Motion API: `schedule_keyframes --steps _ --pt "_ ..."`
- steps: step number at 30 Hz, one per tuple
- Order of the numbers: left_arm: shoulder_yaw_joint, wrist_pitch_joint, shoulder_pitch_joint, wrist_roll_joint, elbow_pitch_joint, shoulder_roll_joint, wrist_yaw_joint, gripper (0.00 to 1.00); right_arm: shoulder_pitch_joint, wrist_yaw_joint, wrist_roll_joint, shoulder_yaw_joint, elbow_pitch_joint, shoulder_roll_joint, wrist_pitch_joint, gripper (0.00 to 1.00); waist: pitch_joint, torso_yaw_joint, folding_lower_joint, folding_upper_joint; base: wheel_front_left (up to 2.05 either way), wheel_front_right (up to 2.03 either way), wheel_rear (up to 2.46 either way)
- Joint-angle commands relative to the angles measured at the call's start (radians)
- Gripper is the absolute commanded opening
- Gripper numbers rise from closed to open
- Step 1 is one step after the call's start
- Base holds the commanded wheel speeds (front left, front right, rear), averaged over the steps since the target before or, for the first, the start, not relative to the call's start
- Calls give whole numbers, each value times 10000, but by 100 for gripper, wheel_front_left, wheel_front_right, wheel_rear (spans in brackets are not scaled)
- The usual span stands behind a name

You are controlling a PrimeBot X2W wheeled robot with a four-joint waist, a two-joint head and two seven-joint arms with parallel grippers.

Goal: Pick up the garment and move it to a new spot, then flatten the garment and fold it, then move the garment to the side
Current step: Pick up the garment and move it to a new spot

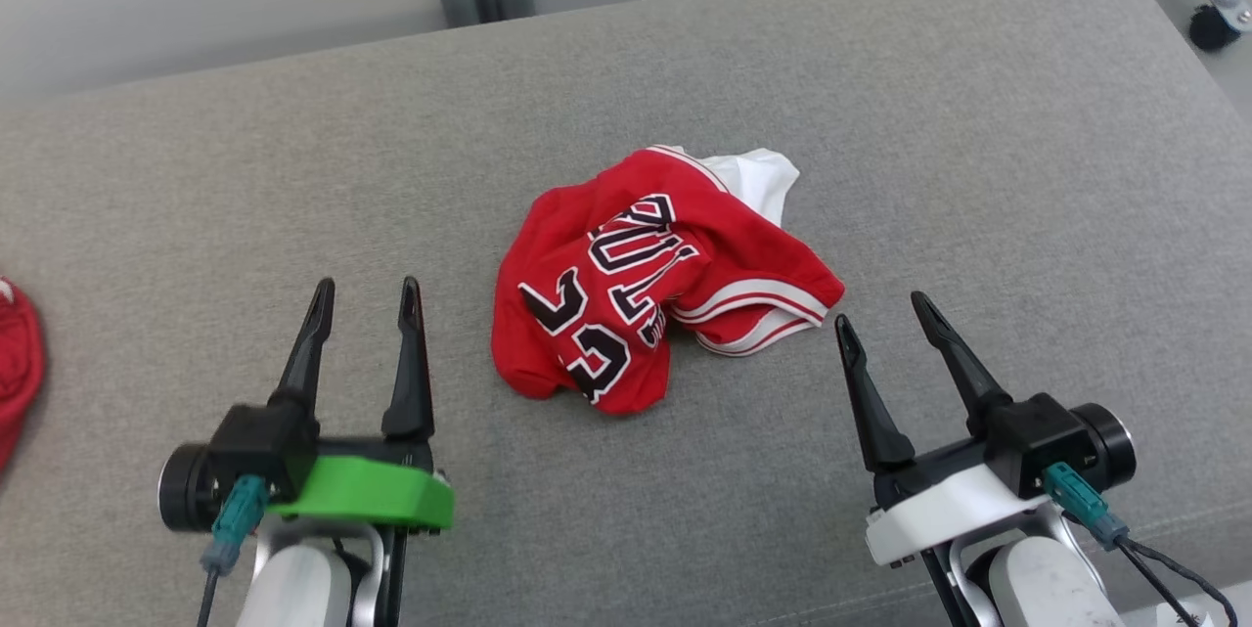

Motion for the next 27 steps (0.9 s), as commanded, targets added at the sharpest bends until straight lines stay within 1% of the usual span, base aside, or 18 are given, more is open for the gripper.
schedule_keyframes --steps 1,4,7,9,12,16,22,27 --pt "197 -4 527 200 -228 -69 -139 100 191 -14 -67 -51 -44 -15 -6 100 -905 870 0 -1 0 0 0" --pt "362 -3 1423 801 -814 -217 -524 100 540 -14 -152 -365 -101 -17 -6 100 -1226 1145 0 -1 0 0 0" --pt "578 -3 2168 1293 -1312 -279 -616 100 780 -14 -194 -608 -196 -17 -6 100 -1431 1294 0 -1 0 0 0" --pt "786 -3 2579 1457 -1582 -325 -521 100 951 -14 -225 -699 -266 -17 -5 100 -1535 1337 0 -1 0 0 0" --pt "877 -3 3137 1722 -1784 -379 -508 100 1238 -14 -197 -817 -311 -17 -5 100 -1724 1379 0 -1 0 0 0" --pt "1031 -3 3692 1677 -1942 -398 -430 100 1618 -14 -87 -945 -238 -16 -5 100 -1983 1383 0 -1 0 0 0" --pt "838 -3 3942 1379 -2029 -407 -214 100 1925 -14 128 -999 -131 -18 -5 100 -2165 1375 0 -1 0 0 0" --pt "761 -3 3884 1440 -1995 -406 -190 100 1823 -14 -24 -694 1 -30 -5 100 -2220 1307 0 -1 0 0 0"
